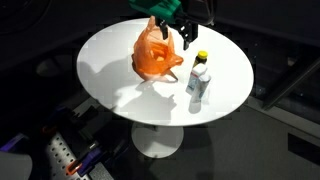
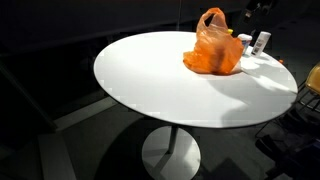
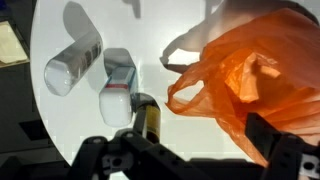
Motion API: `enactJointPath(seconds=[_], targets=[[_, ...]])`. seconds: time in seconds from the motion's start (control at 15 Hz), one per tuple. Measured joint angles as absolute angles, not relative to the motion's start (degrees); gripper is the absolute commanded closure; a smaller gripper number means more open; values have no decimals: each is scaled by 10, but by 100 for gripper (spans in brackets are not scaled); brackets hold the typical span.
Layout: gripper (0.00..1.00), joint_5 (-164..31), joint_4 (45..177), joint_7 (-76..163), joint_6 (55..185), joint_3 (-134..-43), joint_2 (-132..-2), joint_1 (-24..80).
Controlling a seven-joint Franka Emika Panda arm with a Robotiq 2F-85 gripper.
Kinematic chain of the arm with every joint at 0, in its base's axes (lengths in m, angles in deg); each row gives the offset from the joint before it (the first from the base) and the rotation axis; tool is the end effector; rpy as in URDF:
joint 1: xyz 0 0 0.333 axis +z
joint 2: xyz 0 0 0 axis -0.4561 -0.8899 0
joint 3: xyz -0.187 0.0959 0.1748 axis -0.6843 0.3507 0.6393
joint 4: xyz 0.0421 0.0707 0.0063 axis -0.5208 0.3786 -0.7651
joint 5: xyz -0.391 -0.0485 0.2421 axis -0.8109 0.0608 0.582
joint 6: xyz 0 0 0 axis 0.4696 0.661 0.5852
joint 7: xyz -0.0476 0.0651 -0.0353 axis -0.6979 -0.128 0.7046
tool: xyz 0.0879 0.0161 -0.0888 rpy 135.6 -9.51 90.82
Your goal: Remove the white bottle from the plastic bag
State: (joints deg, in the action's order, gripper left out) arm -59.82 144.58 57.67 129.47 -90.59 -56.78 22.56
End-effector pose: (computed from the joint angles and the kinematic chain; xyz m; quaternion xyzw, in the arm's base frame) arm 0.6039 -0.1163 0.2422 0.9943 -0.0342 0.1007 0.0012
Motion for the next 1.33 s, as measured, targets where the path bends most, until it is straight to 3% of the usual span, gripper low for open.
enactJointPath(seconds=[0.67,1.33], targets=[[0,-598,1445,577,1375,-854,-645,235],[0,-597,1450,577,1365,-817,-658,243]])
